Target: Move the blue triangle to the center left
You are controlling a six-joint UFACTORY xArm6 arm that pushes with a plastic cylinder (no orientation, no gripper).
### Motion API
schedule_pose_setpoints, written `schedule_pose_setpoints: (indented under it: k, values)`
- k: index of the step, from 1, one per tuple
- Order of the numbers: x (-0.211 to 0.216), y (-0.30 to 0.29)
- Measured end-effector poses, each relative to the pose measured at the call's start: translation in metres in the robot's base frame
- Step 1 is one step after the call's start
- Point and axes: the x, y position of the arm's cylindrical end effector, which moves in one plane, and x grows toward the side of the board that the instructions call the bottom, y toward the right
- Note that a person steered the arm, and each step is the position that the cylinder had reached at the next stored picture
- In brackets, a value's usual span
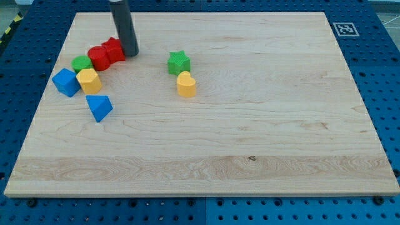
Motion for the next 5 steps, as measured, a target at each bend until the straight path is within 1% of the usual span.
schedule_pose_setpoints:
  k: [1,2,4,5]
  values:
    - [0.002,-0.018]
    - [0.002,-0.022]
    - [0.002,0.041]
    - [0.008,0.041]
